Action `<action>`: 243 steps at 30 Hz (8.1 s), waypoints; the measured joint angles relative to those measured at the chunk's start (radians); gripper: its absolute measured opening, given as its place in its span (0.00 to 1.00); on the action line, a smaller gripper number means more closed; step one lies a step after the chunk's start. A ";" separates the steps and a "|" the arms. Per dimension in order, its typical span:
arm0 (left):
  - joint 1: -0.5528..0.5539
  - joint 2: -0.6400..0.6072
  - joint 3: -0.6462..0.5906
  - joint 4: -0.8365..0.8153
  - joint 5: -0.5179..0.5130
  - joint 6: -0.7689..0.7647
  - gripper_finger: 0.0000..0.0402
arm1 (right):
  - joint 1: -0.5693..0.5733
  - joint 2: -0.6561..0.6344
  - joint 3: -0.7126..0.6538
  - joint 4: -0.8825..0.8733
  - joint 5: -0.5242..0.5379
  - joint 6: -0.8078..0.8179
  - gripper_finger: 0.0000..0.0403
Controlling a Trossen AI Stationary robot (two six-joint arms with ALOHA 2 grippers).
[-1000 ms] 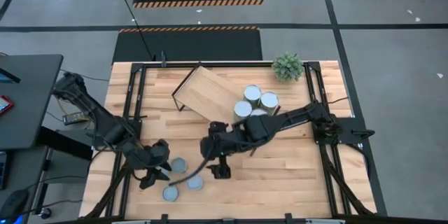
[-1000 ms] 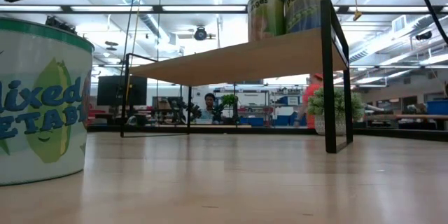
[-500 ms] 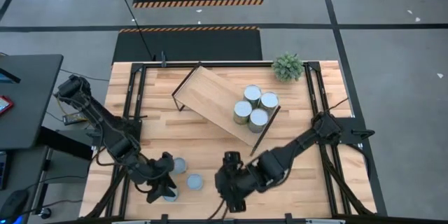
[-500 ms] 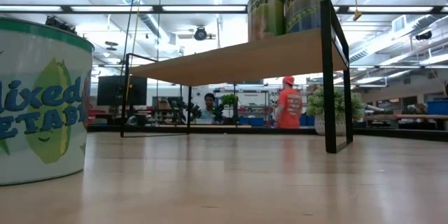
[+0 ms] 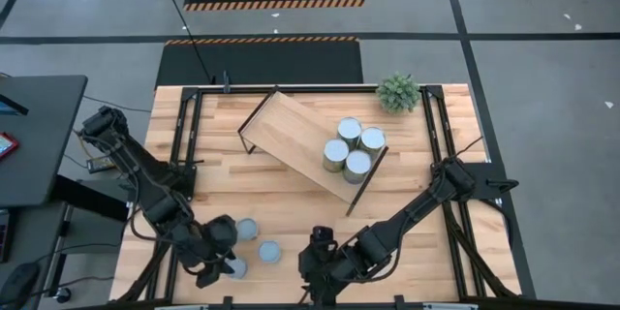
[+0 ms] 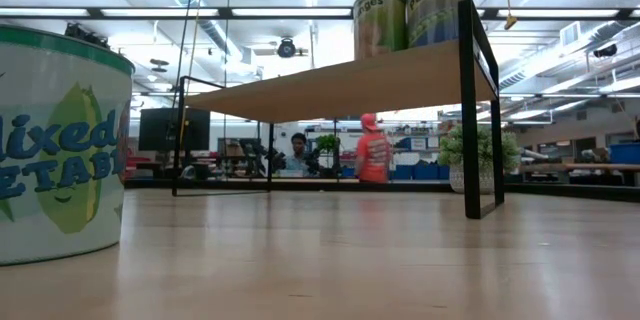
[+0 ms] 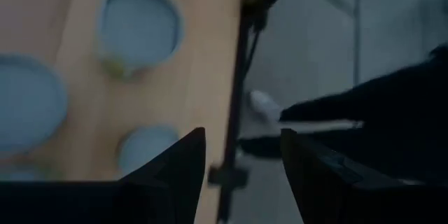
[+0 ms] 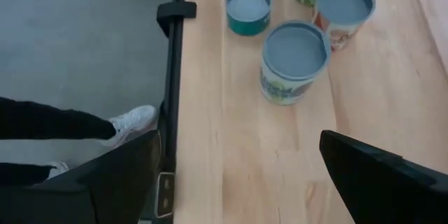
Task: Pick and place cans onto a shelf
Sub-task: Put the canned diced tomatoes on the shelf, then put the small canned peas on the shelf
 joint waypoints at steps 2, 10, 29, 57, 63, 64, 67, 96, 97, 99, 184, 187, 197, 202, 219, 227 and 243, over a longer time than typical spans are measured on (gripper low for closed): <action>-0.006 0.000 0.000 -0.058 0.016 0.002 0.48 | -0.007 0.001 -0.001 0.007 0.000 -0.010 0.99; -0.009 0.005 -0.001 -0.368 -0.040 0.021 0.62 | -0.047 0.000 0.000 0.007 0.027 -0.019 0.99; 0.151 0.120 -0.099 -0.231 -0.152 0.191 0.87 | -0.083 0.000 0.000 0.006 0.005 -0.027 0.99; 0.295 0.196 -0.099 -0.191 -0.023 0.390 0.88 | -0.081 0.000 0.000 0.003 -0.055 -0.018 0.99; 0.327 0.151 -0.077 -0.214 -0.026 0.407 0.88 | -0.082 0.000 0.000 0.006 -0.055 -0.016 0.99; 0.331 0.145 -0.078 -0.226 -0.026 0.408 0.88 | -0.082 0.000 0.000 0.005 -0.055 -0.016 0.99; 0.329 0.135 -0.077 -0.218 -0.042 0.407 0.88 | -0.082 0.000 0.000 0.006 -0.060 -0.015 0.99; 0.295 0.313 -0.078 -0.225 0.008 0.484 0.84 | -0.082 0.001 0.027 -0.014 -0.072 0.002 0.99; 0.298 0.312 -0.078 -0.220 0.009 0.484 0.82 | -0.082 0.001 0.042 -0.036 -0.074 0.002 0.98; 0.311 0.312 -0.078 -0.219 0.011 0.484 0.77 | -0.081 0.001 0.076 -0.091 -0.074 0.000 0.97; 1.154 0.644 0.838 -0.411 0.174 1.570 0.74 | -0.184 -0.419 0.281 -0.760 0.342 0.134 0.86; 1.139 0.650 0.839 -0.405 0.163 1.571 0.74 | -0.186 -0.419 0.281 -0.758 0.341 0.122 0.86; 1.086 0.656 0.837 -0.360 0.047 1.575 0.97 | -0.186 -0.418 0.281 -0.758 0.341 0.086 0.86; 1.074 0.656 0.837 -0.359 0.015 1.584 0.97 | -0.186 -0.418 0.281 -0.758 0.340 0.074 0.86; 1.115 0.597 0.837 -0.478 -0.020 1.595 0.97 | -0.187 -0.418 0.281 -0.759 0.340 0.026 0.86; 1.139 0.603 0.837 -0.400 -0.038 1.575 0.97 | -0.187 -0.418 0.281 -0.758 0.341 0.026 0.86; 1.118 0.503 0.837 -0.480 -0.064 1.524 0.92 | -0.203 -0.418 0.281 -0.750 0.334 -0.008 0.86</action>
